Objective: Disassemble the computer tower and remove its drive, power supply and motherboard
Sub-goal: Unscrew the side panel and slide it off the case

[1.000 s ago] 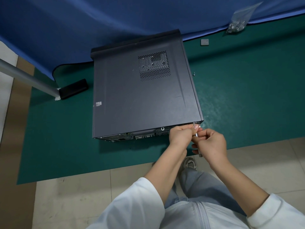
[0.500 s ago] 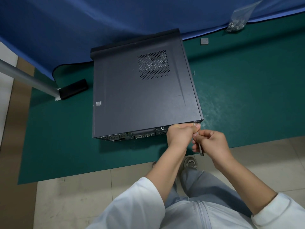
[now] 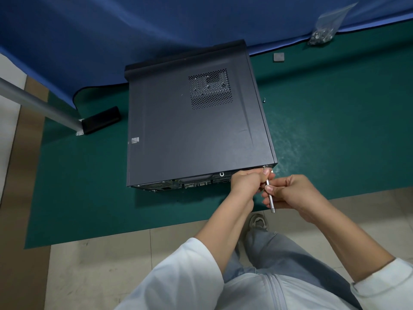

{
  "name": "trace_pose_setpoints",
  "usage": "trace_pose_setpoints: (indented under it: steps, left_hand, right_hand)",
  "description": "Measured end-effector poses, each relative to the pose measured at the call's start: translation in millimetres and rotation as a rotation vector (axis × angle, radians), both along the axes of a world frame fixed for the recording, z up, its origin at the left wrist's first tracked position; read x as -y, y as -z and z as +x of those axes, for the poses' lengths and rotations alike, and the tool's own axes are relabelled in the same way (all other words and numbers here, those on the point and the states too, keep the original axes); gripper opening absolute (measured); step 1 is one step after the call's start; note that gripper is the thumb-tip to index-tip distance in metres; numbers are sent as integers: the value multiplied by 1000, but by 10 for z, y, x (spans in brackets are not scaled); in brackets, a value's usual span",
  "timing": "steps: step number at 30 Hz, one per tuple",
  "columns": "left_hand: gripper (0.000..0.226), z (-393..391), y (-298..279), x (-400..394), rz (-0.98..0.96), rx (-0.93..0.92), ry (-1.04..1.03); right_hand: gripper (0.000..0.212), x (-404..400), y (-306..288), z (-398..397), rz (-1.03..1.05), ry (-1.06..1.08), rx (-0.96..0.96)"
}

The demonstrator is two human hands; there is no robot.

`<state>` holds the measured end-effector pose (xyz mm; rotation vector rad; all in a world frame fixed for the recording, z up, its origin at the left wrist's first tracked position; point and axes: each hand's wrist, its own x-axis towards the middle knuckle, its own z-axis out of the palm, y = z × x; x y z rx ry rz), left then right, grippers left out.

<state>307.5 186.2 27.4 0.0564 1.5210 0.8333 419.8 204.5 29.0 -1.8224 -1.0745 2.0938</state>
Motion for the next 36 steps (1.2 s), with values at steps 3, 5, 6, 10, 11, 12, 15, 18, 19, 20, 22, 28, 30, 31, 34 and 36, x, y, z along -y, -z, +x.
trace_pose_setpoints:
  steps: [3,5,6,10,11,12,15,18,19,20,22,28,30,31,34,36]
  left_hand:
    - [18,-22,-17,1,5,71,25]
    - [22,-63,-21,16,32,107,58]
    - [22,-88,-17,22,48,98,83]
    - [33,-100,-3,62,68,-33,150]
    - [34,-82,17,70,78,-48,122]
    - [33,-60,40,74,92,-61,89]
    - [25,3,52,60,101,-53,30]
    - [22,35,21,51,87,-9,2]
    - [21,35,6,50,86,-1,13]
    - [21,29,-8,52,85,8,25]
    - [22,6,-25,53,83,15,49]
    - [28,11,-18,89,79,-165,90]
    - [28,36,-22,87,70,-157,35]
    - [26,52,-31,87,70,-140,16]
    - [18,106,-48,92,74,-81,-10]
    - [20,109,-54,93,77,-44,-18]
  right_hand:
    - [5,-3,-8,-24,48,-17,59]
    - [3,4,-13,-51,74,-35,111]
    - [6,10,-14,-66,84,-45,134]
    - [21,28,-5,-105,176,-102,217]
    - [22,38,0,-105,167,-90,202]
    - [20,54,4,-108,131,-66,157]
    - [17,93,3,-110,-25,-6,-29]
    - [16,84,-18,-83,-136,28,-149]
    - [17,72,-24,-63,-153,29,-168]
    - [18,60,-29,-47,-155,14,-173]
    - [18,49,-40,-33,-122,-39,-140]
    - [11,70,-11,-64,-11,-35,-43]
    - [11,83,1,-51,-29,-10,-87]
    - [9,85,5,-42,-57,-3,-127]
    - [12,64,-5,3,-215,62,-284]
    - [15,42,-12,40,-274,88,-333]
